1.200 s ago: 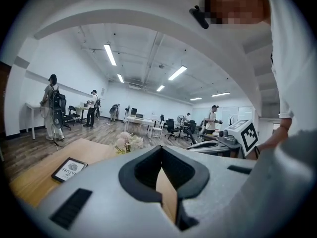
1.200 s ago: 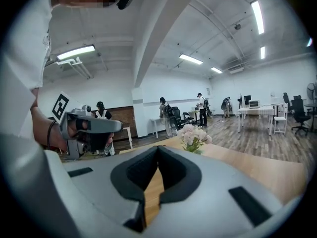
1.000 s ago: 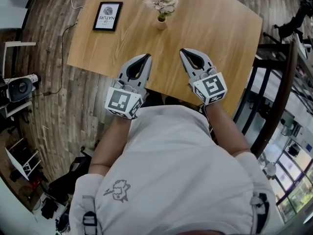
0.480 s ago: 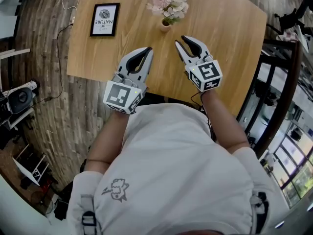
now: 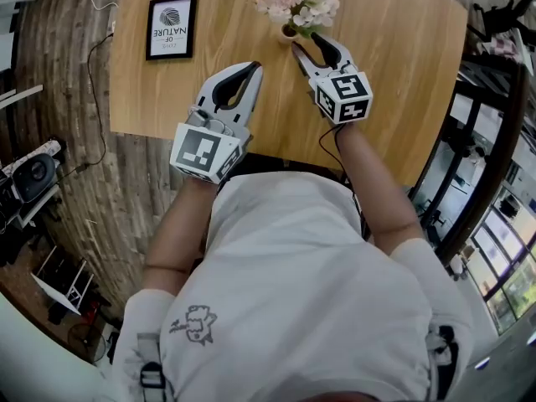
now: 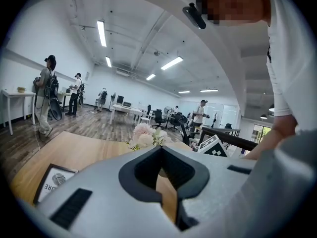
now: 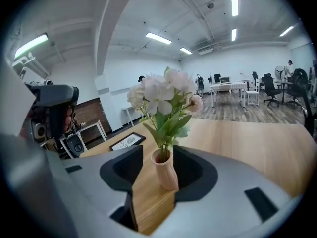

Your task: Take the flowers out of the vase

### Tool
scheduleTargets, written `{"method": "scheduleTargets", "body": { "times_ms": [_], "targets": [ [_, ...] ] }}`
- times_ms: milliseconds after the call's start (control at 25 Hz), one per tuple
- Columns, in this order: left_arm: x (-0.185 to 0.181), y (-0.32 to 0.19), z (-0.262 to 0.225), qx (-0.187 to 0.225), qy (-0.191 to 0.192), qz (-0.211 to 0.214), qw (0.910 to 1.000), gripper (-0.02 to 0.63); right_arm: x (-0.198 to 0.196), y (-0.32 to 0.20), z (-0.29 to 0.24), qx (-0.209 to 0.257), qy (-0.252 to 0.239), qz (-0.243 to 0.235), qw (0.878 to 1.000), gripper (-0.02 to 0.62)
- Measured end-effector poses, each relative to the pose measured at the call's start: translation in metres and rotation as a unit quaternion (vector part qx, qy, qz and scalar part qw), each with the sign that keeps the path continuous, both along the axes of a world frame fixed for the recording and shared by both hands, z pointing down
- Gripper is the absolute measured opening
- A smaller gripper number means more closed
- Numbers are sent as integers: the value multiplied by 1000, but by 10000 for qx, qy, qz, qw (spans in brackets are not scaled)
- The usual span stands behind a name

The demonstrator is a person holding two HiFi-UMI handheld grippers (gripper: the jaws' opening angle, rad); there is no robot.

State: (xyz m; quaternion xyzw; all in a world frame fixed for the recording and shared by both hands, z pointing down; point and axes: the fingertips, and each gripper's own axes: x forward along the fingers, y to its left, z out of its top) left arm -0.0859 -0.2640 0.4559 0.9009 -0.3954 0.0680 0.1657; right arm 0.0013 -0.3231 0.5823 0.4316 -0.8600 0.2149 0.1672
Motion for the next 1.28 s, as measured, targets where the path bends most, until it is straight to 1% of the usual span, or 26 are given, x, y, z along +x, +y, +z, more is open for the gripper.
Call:
{"method": "scheduleTargets", "body": {
  "times_ms": [120, 280, 600, 680, 800, 880, 1000, 1280],
  "targets": [
    [-4, -5, 9, -83, 7, 20, 10000, 5, -2, -11, 10, -38, 21, 99, 9999, 201],
    [-7, -9, 19, -102, -50, 74, 9999, 5, -6, -22, 18, -96, -3, 149, 9998, 201],
    [-8, -13, 32, -241, -36, 202, 9995, 5, -14, -41, 29, -131, -25, 196, 9997, 198],
    [-7, -13, 34, -276, -39, 236, 9993, 5, -14, -44, 29, -104, 5, 224, 9997, 181],
    [-11, -10, 36, -332, -34, 255, 9991, 5, -16, -44, 26, 5, 87, 251, 9996, 115],
    [-14, -9, 39, -366, -24, 236, 9990, 5, -18, -43, 26, 45, 120, 256, 9996, 89],
    [-15, -11, 40, -384, -4, 221, 9990, 5, -17, -44, 25, 69, 137, 269, 9995, 74],
    [-6, -11, 31, -300, 20, 239, 9993, 5, -8, -45, 11, 188, 35, 313, 9993, 66]
  ]
}}
